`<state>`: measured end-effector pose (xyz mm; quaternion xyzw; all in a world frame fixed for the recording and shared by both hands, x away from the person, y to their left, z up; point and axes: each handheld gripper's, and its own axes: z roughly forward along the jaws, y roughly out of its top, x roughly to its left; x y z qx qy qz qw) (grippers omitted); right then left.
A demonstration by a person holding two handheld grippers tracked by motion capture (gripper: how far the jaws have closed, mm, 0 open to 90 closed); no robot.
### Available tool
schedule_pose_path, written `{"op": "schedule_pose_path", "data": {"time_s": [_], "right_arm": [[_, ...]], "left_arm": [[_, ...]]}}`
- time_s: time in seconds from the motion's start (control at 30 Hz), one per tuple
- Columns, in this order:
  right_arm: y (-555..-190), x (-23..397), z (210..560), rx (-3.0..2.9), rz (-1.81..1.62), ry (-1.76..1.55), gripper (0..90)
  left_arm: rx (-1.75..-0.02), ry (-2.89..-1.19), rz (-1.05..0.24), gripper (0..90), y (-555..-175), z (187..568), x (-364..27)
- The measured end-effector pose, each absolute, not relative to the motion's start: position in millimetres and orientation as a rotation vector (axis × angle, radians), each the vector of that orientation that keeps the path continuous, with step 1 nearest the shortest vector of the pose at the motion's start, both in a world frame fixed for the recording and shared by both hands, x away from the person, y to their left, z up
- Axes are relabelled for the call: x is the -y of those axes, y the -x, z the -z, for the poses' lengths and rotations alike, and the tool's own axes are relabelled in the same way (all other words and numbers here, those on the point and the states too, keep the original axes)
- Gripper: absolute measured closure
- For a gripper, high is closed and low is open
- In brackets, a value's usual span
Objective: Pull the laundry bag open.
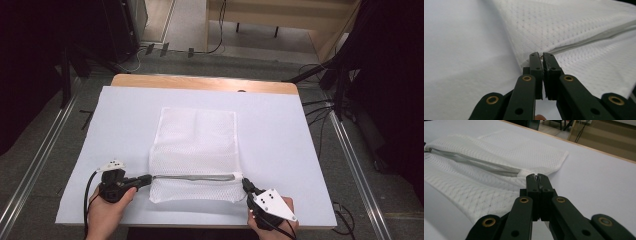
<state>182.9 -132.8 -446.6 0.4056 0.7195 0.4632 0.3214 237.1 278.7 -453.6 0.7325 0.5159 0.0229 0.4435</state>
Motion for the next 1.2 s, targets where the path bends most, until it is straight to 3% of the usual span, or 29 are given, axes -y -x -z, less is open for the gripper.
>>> {"op": "schedule_pose_path", "data": {"time_s": [0.07, 0.13, 0.23, 0.7, 0.77, 0.8, 0.83, 0.9, 1.1, 1.2], "right_arm": [[-181.5, 132.1, 446.8, -1.882, -1.197, -1.042, 90.0], [-180.6, 130.2, 447.0, -1.887, -1.198, -1.040, 90.0], [-181.4, 129.1, 448.4, -1.904, -1.210, -1.039, 90.0], [-175.4, 134.3, 449.0, -1.973, -1.271, -1.062, 88.4], [-176.6, 136.7, 450.5, -1.980, -1.276, -1.077, 74.0], [-177.3, 138.2, 450.9, -1.982, -1.295, -1.095, 61.5], [-178.0, 139.4, 451.1, -1.981, -1.306, -1.109, 56.2], [-180.3, 145.0, 450.7, -1.966, -1.344, -1.136, 50.1], [-189.8, 167.3, 448.4, -1.940, -1.441, -1.169, 37.9], [-195.0, 178.1, 448.9, -1.928, -1.448, -1.210, 30.2]], "left_arm": [[-1.260, -1.754, -0.070, 79.8, -234.0, 452.2, -285.8], [-1.297, -1.657, -0.099, 61.7, -232.3, 450.9, -291.9], [-1.350, -1.550, -0.137, 52.9, -232.1, 449.2, -296.8], [-1.435, -1.565, -0.258, 46.7, -235.6, 465.0, -285.4], [-1.424, -1.555, -0.283, 44.7, -236.4, 464.0, -286.1], [-1.423, -1.558, -0.291, 41.8, -236.6, 463.7, -286.0], [-1.411, -1.559, -0.309, 39.7, -236.7, 463.6, -286.4], [-1.386, -1.560, -0.357, 36.2, -236.0, 462.2, -286.9], [-1.371, -1.644, -0.456, 12.3, -234.9, 455.7, -285.1], [-1.300, -1.673, -0.442, 10.1, -232.1, 453.2, -288.4]]}}
